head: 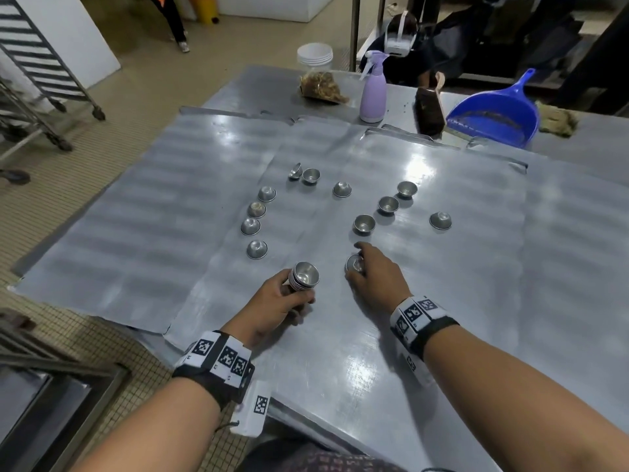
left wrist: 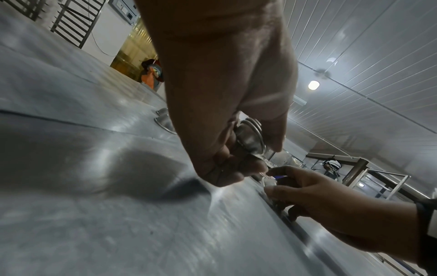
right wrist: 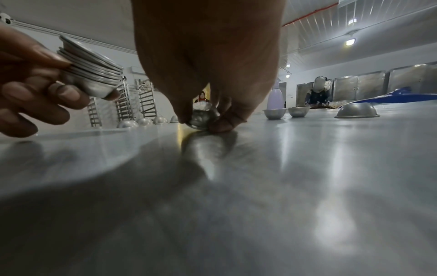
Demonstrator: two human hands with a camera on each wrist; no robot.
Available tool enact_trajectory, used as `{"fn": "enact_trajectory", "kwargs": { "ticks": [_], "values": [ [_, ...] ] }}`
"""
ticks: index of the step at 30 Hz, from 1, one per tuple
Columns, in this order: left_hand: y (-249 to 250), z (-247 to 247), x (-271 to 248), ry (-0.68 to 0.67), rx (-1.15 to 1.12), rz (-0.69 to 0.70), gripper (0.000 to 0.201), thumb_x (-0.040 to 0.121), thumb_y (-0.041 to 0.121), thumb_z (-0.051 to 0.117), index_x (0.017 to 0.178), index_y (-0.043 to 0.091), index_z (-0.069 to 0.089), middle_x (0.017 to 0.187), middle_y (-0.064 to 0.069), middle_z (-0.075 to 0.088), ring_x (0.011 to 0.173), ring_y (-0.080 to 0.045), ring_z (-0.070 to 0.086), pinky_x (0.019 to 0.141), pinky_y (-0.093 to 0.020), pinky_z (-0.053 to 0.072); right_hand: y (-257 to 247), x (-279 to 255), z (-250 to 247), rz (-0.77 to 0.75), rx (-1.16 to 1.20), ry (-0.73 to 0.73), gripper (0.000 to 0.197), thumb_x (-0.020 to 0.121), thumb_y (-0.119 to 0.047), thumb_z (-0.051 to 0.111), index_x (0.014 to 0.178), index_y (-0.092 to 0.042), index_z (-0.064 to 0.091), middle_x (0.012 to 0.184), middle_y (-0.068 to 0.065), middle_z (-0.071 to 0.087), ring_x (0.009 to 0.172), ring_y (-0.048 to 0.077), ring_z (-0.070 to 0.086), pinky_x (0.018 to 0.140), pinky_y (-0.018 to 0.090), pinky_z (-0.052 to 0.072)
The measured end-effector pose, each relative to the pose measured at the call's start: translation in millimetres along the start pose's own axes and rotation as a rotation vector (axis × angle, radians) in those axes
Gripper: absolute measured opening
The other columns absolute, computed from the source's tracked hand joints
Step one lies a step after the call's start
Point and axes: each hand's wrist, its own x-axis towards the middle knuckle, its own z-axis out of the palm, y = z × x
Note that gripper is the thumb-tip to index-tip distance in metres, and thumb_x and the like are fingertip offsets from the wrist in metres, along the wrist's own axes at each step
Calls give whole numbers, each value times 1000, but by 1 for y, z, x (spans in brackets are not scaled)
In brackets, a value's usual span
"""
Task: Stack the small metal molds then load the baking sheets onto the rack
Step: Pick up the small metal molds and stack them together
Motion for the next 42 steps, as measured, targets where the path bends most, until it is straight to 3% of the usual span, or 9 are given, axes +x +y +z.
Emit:
{"fn": "enact_trajectory", "kwargs": {
  "ticks": [2, 5, 8, 14, 18, 28, 31, 36, 42],
  "values": [
    [0, 2, 1, -6, 7, -1, 27, 90, 3, 75, 112, 7, 61, 82, -9, 71, 61, -21, 58, 57, -34, 46, 2, -1, -2, -28, -13, 7, 44, 92, -30, 60, 134, -22, 53, 132, 4, 53, 108, 31, 59, 91, 37, 47],
    [0, 7, 1, -20, 13, 0, 27, 90, 2, 74, 112, 5, 60, 81, -8, 70, 61, -20, 59, 55, -34, 48, 3, -4, -3, -30, 7, 5, 25, 87, -33, 61, 111, -25, 61, 124, -4, 52, 98, 24, 61, 85, 35, 50],
    [1, 12, 1, -36, 10, 2, 27, 89, 1, 75, 112, 6, 61, 82, -9, 70, 61, -21, 58, 55, -34, 48, 4, -9, -4, -21, 25, 22, 24, 84, -40, 64, 104, -28, 61, 123, -11, 50, 93, 17, 60, 83, 34, 51],
    [5, 12, 1, -44, 21, 14, 26, 90, 1, 74, 112, 6, 61, 81, -9, 71, 59, -20, 59, 55, -34, 49, 8, -11, -10, -2, 6, -10, 40, 81, -44, 65, 117, -29, 57, 119, -7, 57, 104, 18, 58, 88, 38, 49],
    [6, 13, 0, -50, 52, 17, 25, 91, 0, 72, 112, 6, 61, 79, -6, 71, 61, -19, 60, 54, -34, 50, 6, -12, -8, 22, -38, -15, 56, 83, -45, 63, 136, -27, 53, 129, -5, 59, 121, 19, 53, 98, 38, 46],
    [10, 8, 1, -53, 71, -1, 28, 88, 10, 77, 112, 9, 62, 84, -9, 73, 64, -21, 62, 56, -35, 51, 4, -12, -10, 13, -130, -38, 38, 87, -44, 57, 113, -17, 62, 111, 3, 56, 102, 25, 57, 82, 37, 48],
    [10, 10, 1, -57, 75, -5, 29, 88, 11, 78, 112, 10, 61, 85, -10, 73, 64, -22, 62, 56, -35, 50, 5, -9, -15, 19, -62, -44, 40, 91, -44, 58, 120, -16, 60, 115, 6, 56, 103, 28, 58, 84, 37, 47],
    [8, 18, 2, -54, 86, -8, 25, 93, 4, 71, 115, 8, 59, 81, -10, 72, 60, -22, 61, 54, -33, 49, -8, -13, -24, -58, 136, -3, 54, 96, -44, 60, 141, -15, 52, 133, 7, 57, 115, 23, 58, 98, 38, 47],
    [3, 24, 6, -65, 114, -12, 29, 92, 0, 71, 117, 7, 59, 85, -17, 68, 60, -26, 60, 53, -34, 49, -25, -28, -31, -192, 301, -41, 49, 95, -36, 65, 139, -16, 55, 130, -1, 60, 109, 9, 58, 90, 25, 48]
  ]
}}
